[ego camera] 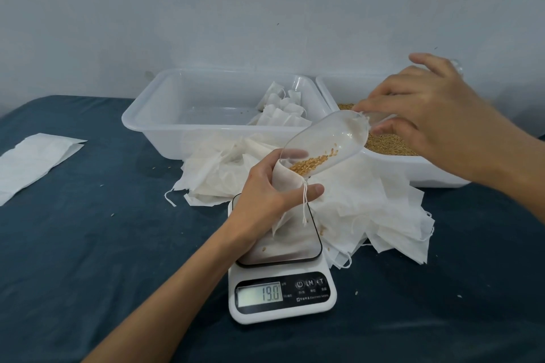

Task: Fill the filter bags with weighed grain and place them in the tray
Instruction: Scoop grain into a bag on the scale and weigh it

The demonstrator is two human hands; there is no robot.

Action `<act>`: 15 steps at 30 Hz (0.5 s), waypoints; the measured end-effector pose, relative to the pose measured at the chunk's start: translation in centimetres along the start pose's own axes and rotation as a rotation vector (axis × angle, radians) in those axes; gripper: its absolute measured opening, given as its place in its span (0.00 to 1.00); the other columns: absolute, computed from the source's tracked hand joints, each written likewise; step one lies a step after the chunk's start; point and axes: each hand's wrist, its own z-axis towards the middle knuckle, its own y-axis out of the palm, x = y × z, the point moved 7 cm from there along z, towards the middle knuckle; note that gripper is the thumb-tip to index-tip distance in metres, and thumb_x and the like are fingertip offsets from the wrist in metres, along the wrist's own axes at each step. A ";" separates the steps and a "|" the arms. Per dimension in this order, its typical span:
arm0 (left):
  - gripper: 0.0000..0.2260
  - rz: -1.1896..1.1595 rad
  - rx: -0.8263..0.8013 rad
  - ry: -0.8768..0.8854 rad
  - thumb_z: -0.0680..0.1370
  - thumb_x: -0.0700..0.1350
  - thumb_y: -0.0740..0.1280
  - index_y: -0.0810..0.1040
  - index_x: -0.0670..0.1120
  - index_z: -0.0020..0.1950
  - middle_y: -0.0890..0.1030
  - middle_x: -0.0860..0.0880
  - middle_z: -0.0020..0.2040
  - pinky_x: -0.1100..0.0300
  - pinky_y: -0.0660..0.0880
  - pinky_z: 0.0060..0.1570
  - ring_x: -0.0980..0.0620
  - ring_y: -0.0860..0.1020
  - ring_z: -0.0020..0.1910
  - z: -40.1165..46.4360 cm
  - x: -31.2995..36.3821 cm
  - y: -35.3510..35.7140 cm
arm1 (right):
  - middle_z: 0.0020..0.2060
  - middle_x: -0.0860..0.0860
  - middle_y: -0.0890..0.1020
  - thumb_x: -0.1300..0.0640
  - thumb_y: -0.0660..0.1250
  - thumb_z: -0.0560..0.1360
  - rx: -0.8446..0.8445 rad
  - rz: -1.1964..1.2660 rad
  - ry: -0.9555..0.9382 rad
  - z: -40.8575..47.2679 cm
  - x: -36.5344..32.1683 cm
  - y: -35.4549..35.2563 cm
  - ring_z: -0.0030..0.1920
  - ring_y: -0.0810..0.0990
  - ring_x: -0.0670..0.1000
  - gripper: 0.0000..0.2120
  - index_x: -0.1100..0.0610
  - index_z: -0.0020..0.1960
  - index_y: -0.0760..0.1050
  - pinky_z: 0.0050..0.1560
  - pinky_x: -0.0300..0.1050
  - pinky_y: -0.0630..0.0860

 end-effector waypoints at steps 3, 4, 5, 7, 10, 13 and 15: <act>0.22 0.001 0.000 0.004 0.72 0.40 0.81 0.81 0.51 0.63 0.85 0.62 0.54 0.67 0.77 0.49 0.59 0.84 0.49 0.0 0.1 0.0 | 0.48 0.56 0.84 0.66 0.76 0.72 0.010 -0.011 -0.008 0.1 -0.2 0.0 0.50 0.82 0.63 0.14 0.59 0.58 0.84 0.71 0.68 0.63; 0.22 0.001 -0.001 0.005 0.72 0.40 0.81 0.81 0.51 0.63 0.84 0.63 0.54 0.67 0.77 0.49 0.59 0.84 0.49 0.0 0.1 0.0 | 0.48 0.56 0.84 0.66 0.76 0.72 0.011 -0.014 -0.010 0.1 -0.3 0.0 0.50 0.82 0.63 0.14 0.59 0.57 0.84 0.71 0.68 0.63; 0.22 -0.001 -0.002 0.005 0.72 0.40 0.81 0.81 0.52 0.63 0.84 0.63 0.53 0.67 0.77 0.50 0.58 0.84 0.49 0.0 0.1 0.0 | 0.47 0.56 0.84 0.66 0.76 0.72 0.014 -0.015 -0.011 0.2 -0.3 -0.1 0.50 0.82 0.63 0.14 0.60 0.57 0.84 0.71 0.68 0.63; 0.22 -0.004 -0.004 0.000 0.72 0.40 0.81 0.81 0.52 0.63 0.85 0.63 0.52 0.65 0.77 0.51 0.56 0.85 0.51 0.0 0.1 0.0 | 0.47 0.57 0.84 0.67 0.76 0.72 0.021 -0.022 -0.015 0.2 -0.4 -0.3 0.49 0.82 0.63 0.14 0.60 0.57 0.84 0.71 0.68 0.62; 0.23 -0.002 0.010 0.004 0.70 0.43 0.82 0.81 0.53 0.62 0.85 0.60 0.52 0.63 0.78 0.52 0.53 0.85 0.52 0.0 0.1 -0.1 | 0.47 0.57 0.84 0.68 0.75 0.72 0.031 -0.047 -0.029 0.1 -0.6 -0.5 0.49 0.82 0.63 0.15 0.60 0.57 0.84 0.72 0.68 0.62; 0.22 0.014 0.043 0.004 0.68 0.47 0.81 0.82 0.56 0.61 0.84 0.51 0.58 0.53 0.79 0.61 0.47 0.84 0.57 0.1 0.1 -0.3 | 0.47 0.57 0.83 0.68 0.74 0.72 0.045 -0.066 -0.044 0.2 -0.7 -0.6 0.50 0.82 0.63 0.15 0.60 0.58 0.84 0.72 0.69 0.61; 0.22 0.012 0.051 0.006 0.68 0.48 0.81 0.82 0.55 0.61 0.84 0.50 0.58 0.51 0.79 0.62 0.47 0.84 0.57 0.1 0.2 -0.4 | 0.48 0.57 0.83 0.68 0.74 0.72 0.061 -0.080 -0.051 0.2 -0.9 -0.7 0.49 0.82 0.63 0.15 0.60 0.58 0.84 0.72 0.69 0.61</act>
